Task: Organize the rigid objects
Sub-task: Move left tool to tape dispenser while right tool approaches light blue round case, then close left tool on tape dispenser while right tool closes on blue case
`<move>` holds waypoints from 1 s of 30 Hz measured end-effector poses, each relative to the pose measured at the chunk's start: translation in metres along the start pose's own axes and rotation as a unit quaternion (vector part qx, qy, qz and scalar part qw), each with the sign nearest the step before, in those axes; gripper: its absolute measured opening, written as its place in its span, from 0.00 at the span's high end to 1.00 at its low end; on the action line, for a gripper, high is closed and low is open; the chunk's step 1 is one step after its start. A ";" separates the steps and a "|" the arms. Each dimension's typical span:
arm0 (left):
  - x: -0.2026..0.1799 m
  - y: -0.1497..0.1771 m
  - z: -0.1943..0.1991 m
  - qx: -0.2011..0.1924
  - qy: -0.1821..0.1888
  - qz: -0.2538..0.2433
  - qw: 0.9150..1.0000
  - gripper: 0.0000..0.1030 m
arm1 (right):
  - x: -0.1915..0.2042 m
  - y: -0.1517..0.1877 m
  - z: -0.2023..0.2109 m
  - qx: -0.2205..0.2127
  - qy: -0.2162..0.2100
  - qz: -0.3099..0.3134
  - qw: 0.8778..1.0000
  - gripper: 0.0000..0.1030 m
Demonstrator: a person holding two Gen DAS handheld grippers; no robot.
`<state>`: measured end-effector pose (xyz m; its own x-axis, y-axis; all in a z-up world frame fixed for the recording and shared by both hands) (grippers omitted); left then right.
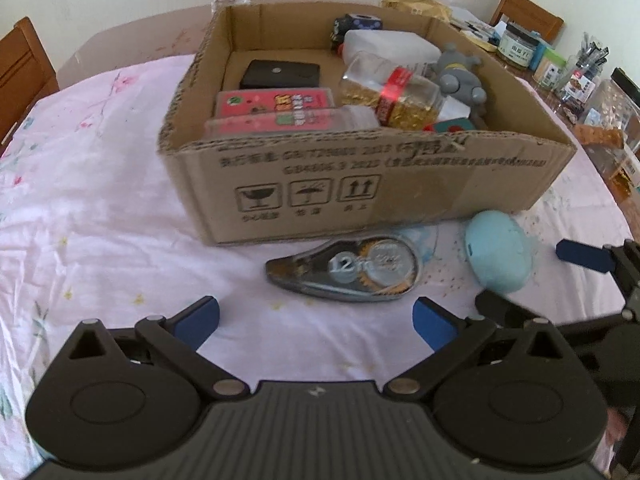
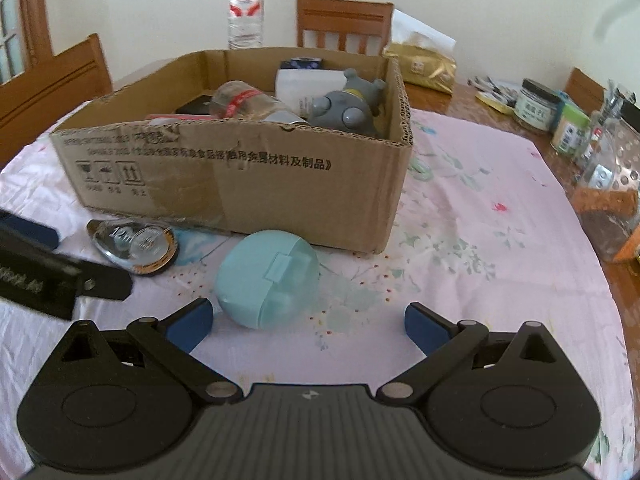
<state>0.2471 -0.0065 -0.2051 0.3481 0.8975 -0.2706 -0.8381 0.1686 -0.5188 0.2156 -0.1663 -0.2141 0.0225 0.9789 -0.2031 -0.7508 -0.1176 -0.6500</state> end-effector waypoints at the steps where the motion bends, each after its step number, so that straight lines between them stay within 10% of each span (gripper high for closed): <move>1: -0.002 -0.001 -0.002 -0.003 -0.005 -0.003 1.000 0.01 | 0.000 0.001 0.001 -0.003 -0.002 0.001 1.000 0.00; 30: 0.032 -0.015 0.001 -0.030 -0.062 0.024 0.997 0.13 | 0.029 -0.007 -0.001 0.014 -0.011 0.012 1.000 0.00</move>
Point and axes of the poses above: each gripper's, at about its wrist camera, not at the fingertips, and z roughly against the way its jaws point, x to its left, y to its underside, the point moved 9 cm from there along -z, roughly the way its jaws point, and after that the axes turned 14 degrees about y, right-handed, at the moved point
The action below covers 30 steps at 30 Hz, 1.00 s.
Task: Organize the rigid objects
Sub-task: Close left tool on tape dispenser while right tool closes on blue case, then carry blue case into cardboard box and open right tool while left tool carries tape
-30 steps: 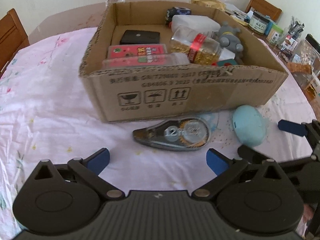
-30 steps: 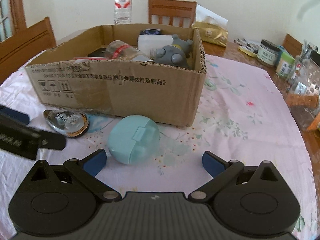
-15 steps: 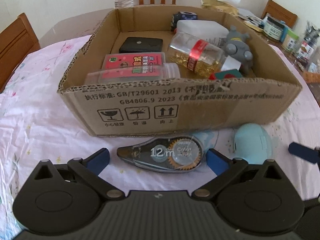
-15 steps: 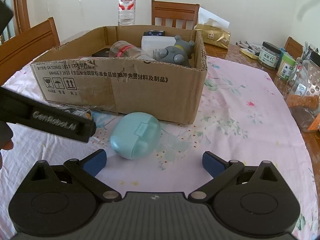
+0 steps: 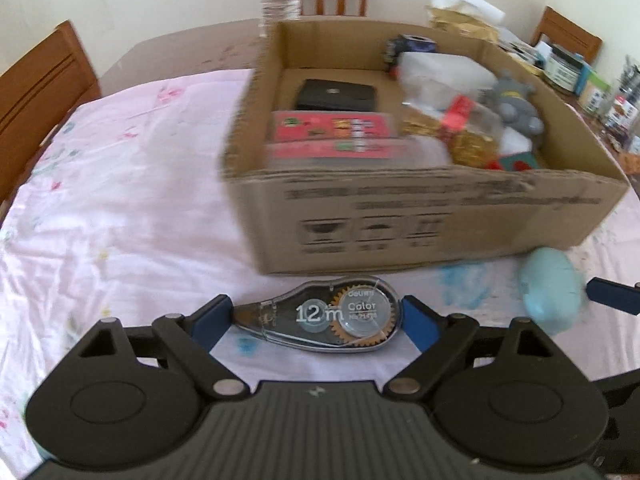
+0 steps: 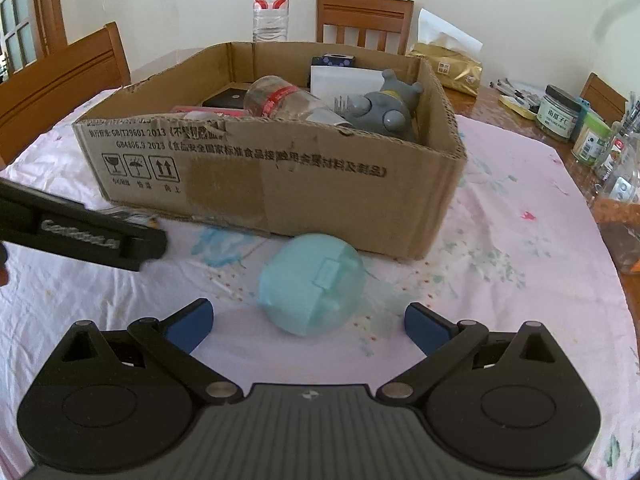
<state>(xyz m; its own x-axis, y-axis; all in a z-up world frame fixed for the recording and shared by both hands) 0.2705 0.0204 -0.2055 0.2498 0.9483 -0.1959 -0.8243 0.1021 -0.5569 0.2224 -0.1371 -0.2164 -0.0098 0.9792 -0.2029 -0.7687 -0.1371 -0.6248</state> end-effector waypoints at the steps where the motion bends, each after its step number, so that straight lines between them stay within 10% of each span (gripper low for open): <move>1: 0.004 0.000 0.001 -0.001 -0.002 0.003 1.000 0.13 | 0.003 -0.002 -0.001 0.000 -0.002 0.002 1.000 0.00; 7: 0.014 0.000 0.003 0.000 -0.003 0.005 1.000 0.13 | 0.023 -0.009 0.000 -0.009 -0.020 0.020 1.000 0.04; 18: 0.013 0.002 0.006 -0.006 -0.002 0.000 1.000 0.12 | 0.008 -0.018 0.000 -0.013 0.007 -0.006 1.000 0.42; 30: 0.012 0.005 0.007 -0.014 -0.014 0.015 1.000 0.11 | 0.008 -0.018 -0.003 -0.021 0.011 -0.012 1.000 0.43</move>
Point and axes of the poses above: each gripper's, at about its wrist camera, not at the fingertips, and z roughly against the way its jaws point, x to its left, y to its underside, the point moved 9 cm from there along -z, roughly the way its jaws point, and after that the axes turned 14 degrees about y, right-handed, at the moved point
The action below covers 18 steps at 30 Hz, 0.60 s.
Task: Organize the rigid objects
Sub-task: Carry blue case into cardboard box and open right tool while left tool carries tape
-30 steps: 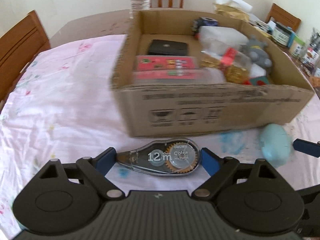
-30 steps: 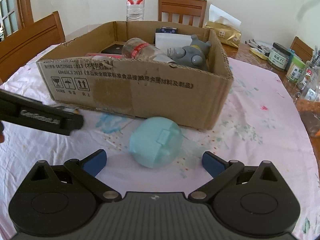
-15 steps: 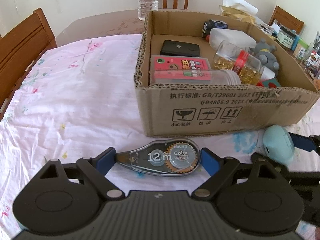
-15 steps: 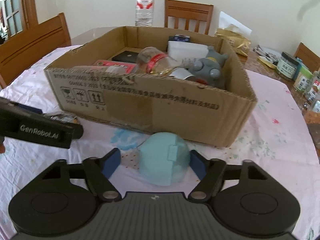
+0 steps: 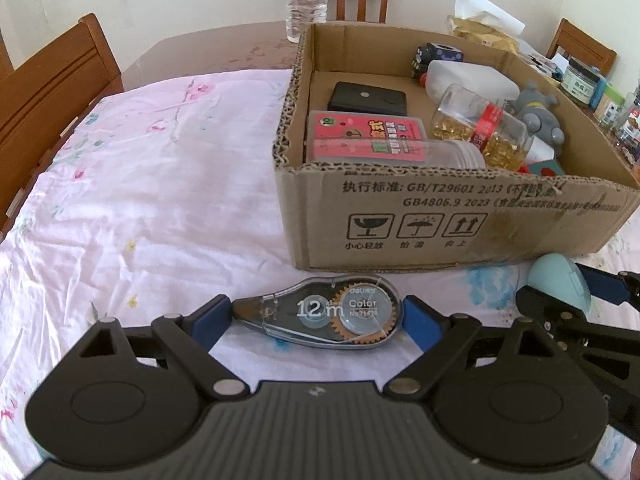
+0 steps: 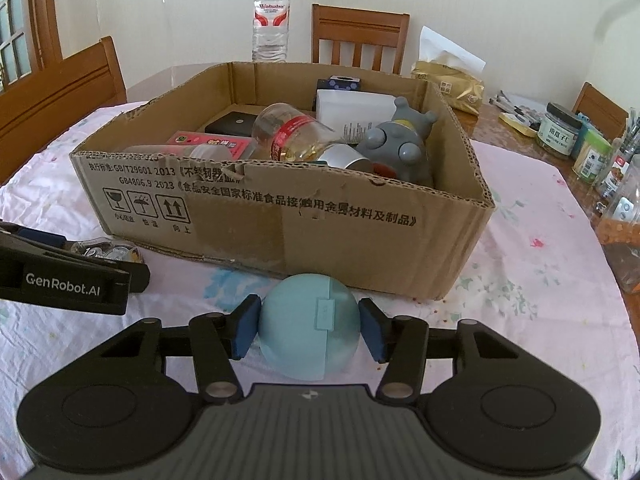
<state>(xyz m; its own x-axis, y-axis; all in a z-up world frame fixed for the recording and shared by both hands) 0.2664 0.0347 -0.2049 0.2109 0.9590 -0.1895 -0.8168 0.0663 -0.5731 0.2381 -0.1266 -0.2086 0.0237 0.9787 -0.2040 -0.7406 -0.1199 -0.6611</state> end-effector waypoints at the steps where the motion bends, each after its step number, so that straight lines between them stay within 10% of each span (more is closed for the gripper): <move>1: 0.000 0.000 0.000 0.000 0.000 0.000 1.000 0.11 | 0.000 0.001 0.001 0.000 0.000 -0.001 1.000 0.43; 18: -0.007 -0.001 -0.001 -0.001 0.010 -0.010 1.000 0.13 | 0.001 0.000 0.001 0.005 0.004 -0.003 1.000 0.44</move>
Point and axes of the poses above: each gripper's, at about its wrist camera, not at the fingertips, and z roughly against the way its jaws point, x to its left, y to its underside, the point moved 9 cm from there along -z, roughly the way its jaws point, and after that the axes turned 14 degrees about y, right-handed, at the moved point
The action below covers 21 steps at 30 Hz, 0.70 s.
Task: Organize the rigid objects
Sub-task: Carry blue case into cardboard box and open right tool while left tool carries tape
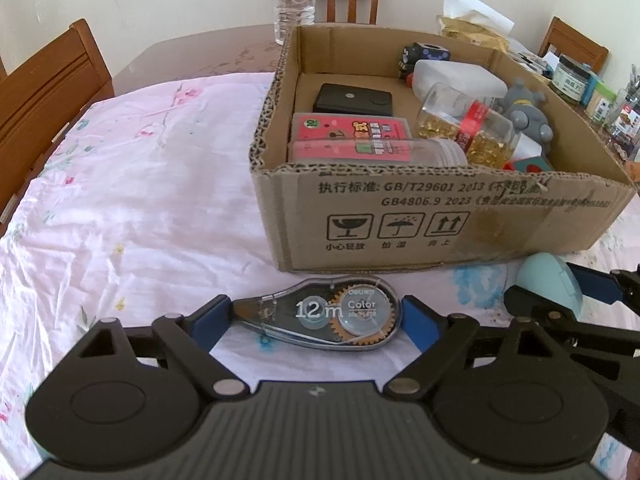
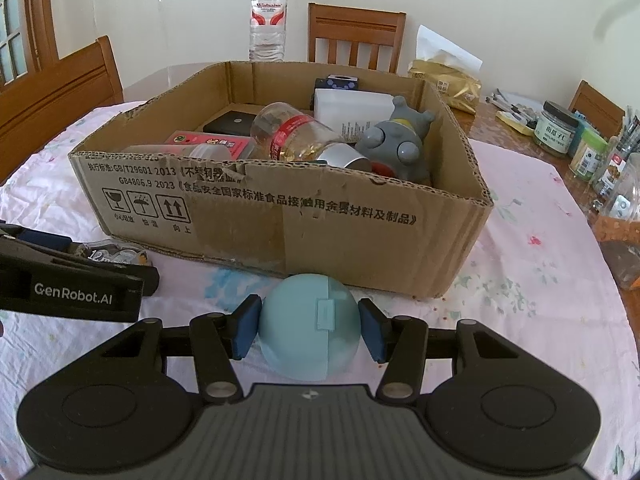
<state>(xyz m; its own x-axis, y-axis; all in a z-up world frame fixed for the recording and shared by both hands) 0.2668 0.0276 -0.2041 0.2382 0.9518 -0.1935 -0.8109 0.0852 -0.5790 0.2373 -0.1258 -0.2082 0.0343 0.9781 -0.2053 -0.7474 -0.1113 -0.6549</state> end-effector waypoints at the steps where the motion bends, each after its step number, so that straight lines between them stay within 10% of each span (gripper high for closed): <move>1: 0.000 0.000 0.000 0.000 0.000 -0.001 1.000 0.13 | 0.000 0.000 0.000 0.000 0.000 0.000 1.000 0.44; 21: -0.008 0.002 0.007 0.024 0.029 -0.041 0.998 0.13 | -0.009 0.004 0.008 0.014 0.005 0.003 1.000 0.44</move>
<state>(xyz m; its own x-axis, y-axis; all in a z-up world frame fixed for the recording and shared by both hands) 0.2595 0.0224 -0.1976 0.3340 0.9224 -0.1939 -0.8124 0.1774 -0.5555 0.2291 -0.1337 -0.2029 0.0365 0.9758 -0.2154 -0.7658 -0.1112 -0.6334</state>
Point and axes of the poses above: each gripper's, at about its wrist camera, not at the fingertips, and z roughly against the way its jaws point, x to its left, y to its underside, the point moved 9 cm from there along -z, roughly the way its jaws point, and after that the axes turned 14 degrees about y, right-handed, at the moved point
